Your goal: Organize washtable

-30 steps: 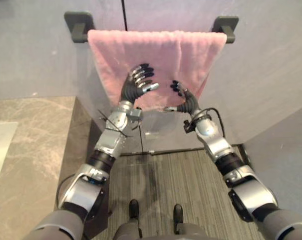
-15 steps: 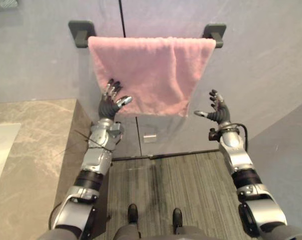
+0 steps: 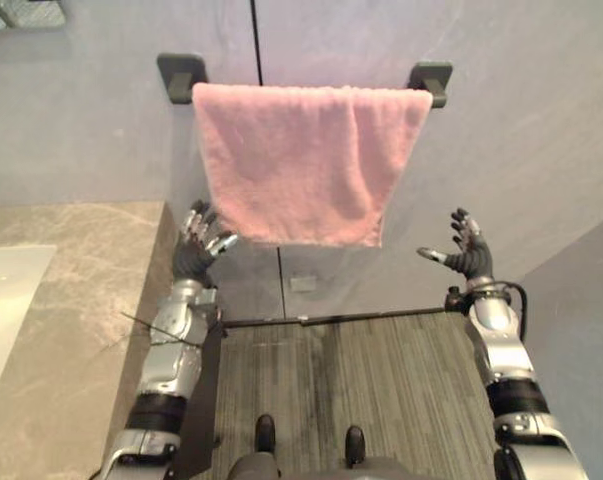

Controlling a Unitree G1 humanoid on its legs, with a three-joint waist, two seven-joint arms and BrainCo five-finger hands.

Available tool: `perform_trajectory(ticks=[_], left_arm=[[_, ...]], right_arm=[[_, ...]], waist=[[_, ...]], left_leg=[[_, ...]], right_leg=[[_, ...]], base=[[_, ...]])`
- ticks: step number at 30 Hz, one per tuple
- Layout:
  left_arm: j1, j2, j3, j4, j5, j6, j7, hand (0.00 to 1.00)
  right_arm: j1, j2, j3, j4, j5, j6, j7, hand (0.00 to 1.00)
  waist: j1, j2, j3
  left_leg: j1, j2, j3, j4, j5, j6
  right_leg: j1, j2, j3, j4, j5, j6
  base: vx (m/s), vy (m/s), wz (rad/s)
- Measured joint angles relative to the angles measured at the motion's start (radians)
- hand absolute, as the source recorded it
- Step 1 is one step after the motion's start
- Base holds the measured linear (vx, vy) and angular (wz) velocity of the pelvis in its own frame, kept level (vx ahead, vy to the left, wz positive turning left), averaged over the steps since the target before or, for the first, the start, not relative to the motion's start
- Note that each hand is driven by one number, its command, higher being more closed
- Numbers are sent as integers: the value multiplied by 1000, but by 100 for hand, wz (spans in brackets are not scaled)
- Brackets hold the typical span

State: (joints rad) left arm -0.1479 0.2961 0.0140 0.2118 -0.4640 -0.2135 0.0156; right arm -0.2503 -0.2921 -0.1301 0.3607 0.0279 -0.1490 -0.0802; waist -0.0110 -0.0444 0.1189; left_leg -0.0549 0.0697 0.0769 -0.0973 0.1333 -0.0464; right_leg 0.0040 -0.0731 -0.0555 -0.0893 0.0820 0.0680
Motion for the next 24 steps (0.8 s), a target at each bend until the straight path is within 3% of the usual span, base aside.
perform_trajectory(ticks=[10, 15, 24], left_arm=[[255, -120, -10, 16, 105, 13, -40, 0], [321, -149, -24, 177, 194, 22, -55, 0], [365, -196, -51, 538, 450, 52, -34, 0]], right_arm=[[270, 133, -29, -5, -43, -1, 36, 0], [390, 189, -28, 64, -49, -1, 37, 0], [482, 235, -17, 383, -78, 4, 37, 0]], waist=[[-2, 2, -11], [-1, 12, -34], [0, 29, -65]], left_leg=[[29, -5, -25, -5, -6, -8], [54, -3, -23, -5, -20, -15], [106, -4, -9, -5, -39, -14]], right_leg=[[37, -1, -32, 13, -28, 12], [46, -3, -50, 52, -66, 10], [64, -9, -40, 109, -112, 14]], base=[[-10, -1, 8], [-5, -2, 9], [3, -2, -3]])
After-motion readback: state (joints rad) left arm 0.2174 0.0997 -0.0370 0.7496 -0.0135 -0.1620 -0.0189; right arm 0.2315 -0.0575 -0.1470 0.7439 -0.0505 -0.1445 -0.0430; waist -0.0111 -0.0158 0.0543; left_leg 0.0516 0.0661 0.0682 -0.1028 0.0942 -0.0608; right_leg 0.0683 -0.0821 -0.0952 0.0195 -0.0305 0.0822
